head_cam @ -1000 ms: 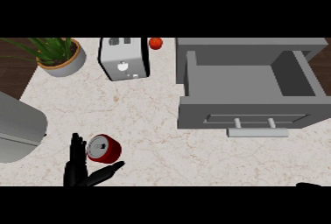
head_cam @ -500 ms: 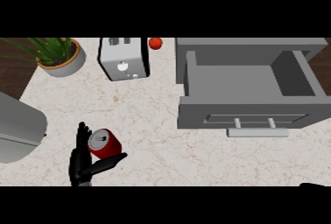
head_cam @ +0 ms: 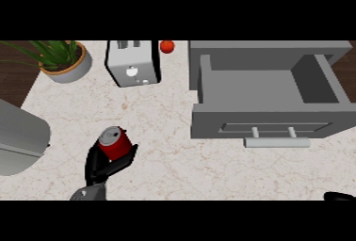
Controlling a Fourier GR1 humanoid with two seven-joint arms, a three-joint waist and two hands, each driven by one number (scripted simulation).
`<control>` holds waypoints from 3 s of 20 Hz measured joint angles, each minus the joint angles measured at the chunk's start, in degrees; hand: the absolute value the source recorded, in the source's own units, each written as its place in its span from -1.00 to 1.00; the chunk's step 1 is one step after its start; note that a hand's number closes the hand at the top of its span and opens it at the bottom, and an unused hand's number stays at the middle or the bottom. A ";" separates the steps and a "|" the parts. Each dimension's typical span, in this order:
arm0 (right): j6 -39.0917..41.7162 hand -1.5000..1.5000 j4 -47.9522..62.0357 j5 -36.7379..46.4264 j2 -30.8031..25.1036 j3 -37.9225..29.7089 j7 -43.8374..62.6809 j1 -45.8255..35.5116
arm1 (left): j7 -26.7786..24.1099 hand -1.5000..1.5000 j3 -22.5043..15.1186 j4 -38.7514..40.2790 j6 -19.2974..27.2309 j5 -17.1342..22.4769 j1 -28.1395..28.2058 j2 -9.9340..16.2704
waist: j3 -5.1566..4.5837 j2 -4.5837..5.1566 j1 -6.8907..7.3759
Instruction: Pick up the can, place it into the drawer and close the drawer
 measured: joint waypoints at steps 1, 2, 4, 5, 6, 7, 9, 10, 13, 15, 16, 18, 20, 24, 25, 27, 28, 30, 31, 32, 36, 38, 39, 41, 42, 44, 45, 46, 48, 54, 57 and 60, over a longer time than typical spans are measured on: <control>-0.60 -1.00 -1.02 1.31 0.70 1.29 0.49 -0.02 | -1.15 1.00 0.52 1.57 -0.90 0.22 -0.76 0.14 | 0.00 0.02 -0.01; -0.53 -1.00 -0.67 1.90 0.97 1.52 -0.25 0.12 | -1.92 1.00 0.38 2.72 -0.81 0.28 -1.72 -0.21 | -0.01 0.01 -0.02; 0.00 -1.00 0.02 2.71 1.83 1.86 -2.42 1.29 | -2.06 1.00 0.24 2.46 -1.50 0.23 -2.08 -0.26 | -0.02 0.01 0.00; -0.31 -1.00 0.52 3.21 1.72 2.00 -2.18 0.59 | -2.39 1.00 0.47 3.52 -2.03 0.18 -3.10 -0.08 | -0.01 0.02 0.00; -0.84 -1.00 -0.13 3.71 1.85 2.41 -1.36 0.20 | -2.29 1.00 0.42 4.15 -2.18 0.02 -4.41 -0.20 | -0.01 0.04 -0.03; -0.79 -1.00 -0.53 3.52 1.73 2.27 -1.19 0.19 | -2.17 1.00 0.58 5.73 -2.41 -0.11 -6.34 -0.23 | -0.02 0.06 -0.13; -0.71 -1.00 -0.47 2.77 1.06 1.59 -0.53 -0.56 | -2.06 1.00 1.20 9.28 -4.07 -0.22 -10.36 0.84 | -0.04 0.13 -0.36; -0.70 -1.00 0.04 3.13 1.31 1.90 -1.10 -0.60 | -1.34 1.00 1.42 10.98 -4.85 -0.26 -12.80 1.39 | -0.06 0.19 -0.53; -1.19 -1.00 0.27 4.39 2.05 2.79 -1.74 -0.70 | -1.91 1.00 2.65 15.74 -6.68 -0.10 -18.19 1.95 | -0.06 0.24 -0.61; -1.63 -1.00 -1.79 4.16 1.98 2.86 0.23 -0.64 | -2.40 1.00 3.34 17.45 -7.19 0.13 -20.69 1.73 | -0.06 0.21 -0.63; -1.80 -1.00 -1.22 4.58 1.89 2.92 0.11 -1.11 | -2.55 1.00 3.51 18.05 -7.50 0.14 -21.77 1.65 | -0.06 0.19 -0.57; -1.93 -1.00 -1.99 4.28 1.11 2.36 1.60 -1.66 | -2.33 1.00 3.64 18.55 -7.68 0.05 -23.63 1.48 | -0.05 0.17 -0.50; -1.74 -1.00 -1.28 4.45 1.28 2.05 0.48 -1.18 | 0.24 1.00 3.08 16.94 -7.65 -0.13 -24.99 1.43 | -0.03 0.08 -0.33; -1.83 -1.00 -0.31 3.75 0.34 0.65 0.53 -2.39 | 5.92 1.00 0.69 11.21 -5.65 -1.01 -26.65 0.42 | -0.01 -0.07 0.02; -1.50 -1.00 -0.59 3.97 0.87 0.85 -0.32 -1.16 | 7.11 1.00 0.39 9.87 -5.39 -1.15 -27.23 0.52 | 0.00 -0.08 0.01; -1.29 -1.00 -1.21 3.55 0.65 0.37 -0.10 -0.76 | 10.01 1.00 -0.70 6.86 -4.02 -1.81 -28.45 -0.07 | 0.01 -0.13 0.05; -1.23 -1.00 -1.78 3.36 0.56 0.25 0.40 -0.51 | 11.87 1.00 -1.35 4.86 -3.68 -2.07 -28.68 -0.16 | 0.02 -0.16 0.10; -2.31 -1.00 -2.71 4.17 0.76 0.88 1.91 -1.49 | 16.23 1.00 -2.37 1.26 -2.84 -2.39 -29.96 -0.29 | 0.02 -0.20 0.26; -1.95 -1.00 -3.28 3.34 0.42 0.21 2.17 -1.06 | 18.25 1.00 -2.66 -0.49 -2.83 -2.33 -30.67 -0.09 | 0.01 -0.22 0.23; -2.02 -1.00 -2.93 3.93 0.62 0.57 1.70 -1.16 | 20.29 1.00 -3.04 -1.90 -2.06 -2.50 -31.77 -0.42 | 0.01 -0.22 0.24; -1.39 -1.00 -1.22 3.82 0.54 0.15 -0.13 -1.17 | 27.92 1.00 -5.19 -6.98 1.55 -1.74 -35.68 -1.21 | 0.02 -0.19 0.15; -1.40 -1.00 -1.72 3.76 0.38 0.27 0.58 -1.33 | 31.62 1.00 -6.83 -9.77 3.89 -1.39 -37.42 -1.42 | 0.02 -0.19 0.08; -1.69 -1.00 -2.71 3.89 0.20 0.50 1.78 -1.65 | 32.92 1.00 -7.51 -10.15 5.11 -1.13 -38.94 -1.49 | 0.02 -0.16 -0.06; -1.77 -1.00 -3.88 4.70 0.93 1.32 1.71 -0.69 | 35.27 1.00 -8.19 -10.27 6.98 -1.49 -42.19 -1.59 | 0.02 -0.12 -0.27; -2.02 -1.00 -4.10 4.69 0.91 1.26 2.23 -0.94 | 36.92 1.00 -8.67 -10.82 7.82 -1.76 -43.48 -1.63 | 0.01 -0.12 -0.26; -2.22 -1.00 -2.95 4.49 0.57 0.95 2.27 -2.09 | 39.34 1.00 -8.42 -10.25 8.64 -2.29 -46.71 -1.62 | 0.01 -0.06 -0.27; -2.04 -1.00 -1.93 4.45 0.58 0.67 1.18 -2.18 | 40.18 1.00 -8.03 -9.26 8.98 -2.50 -48.70 -1.64 | 0.01 -0.01 -0.36; -1.91 -1.00 -2.06 4.61 0.45 0.89 1.32 -2.24 | 40.94 1.00 -8.15 -8.08 9.35 -2.26 -50.51 -1.66 | 0.03 0.03 -0.50; -1.61 -1.00 -2.02 4.07 0.38 0.45 1.25 -1.79 | 42.09 1.00 -9.63 -7.10 11.38 -1.25 -53.15 -1.70 | 0.02 0.05 -0.76; -2.49 -1.00 -1.78 5.01 0.63 1.27 1.24 -3.44 | 43.43 1.00 -10.09 0.81 13.58 0.74 -62.61 -1.74 | 0.04 0.27 -1.40; -2.17 -1.00 -1.65 3.42 -0.51 -0.08 2.21 -4.15 | 44.31 1.00 -10.63 4.66 14.15 1.93 -66.92 -1.75 | 0.04 0.30 -1.67; -2.20 -1.00 -2.35 3.86 0.14 0.56 2.06 -3.34 | 43.55 1.00 -11.80 8.75 14.73 3.61 -70.02 -1.76 | 0.06 0.39 -2.04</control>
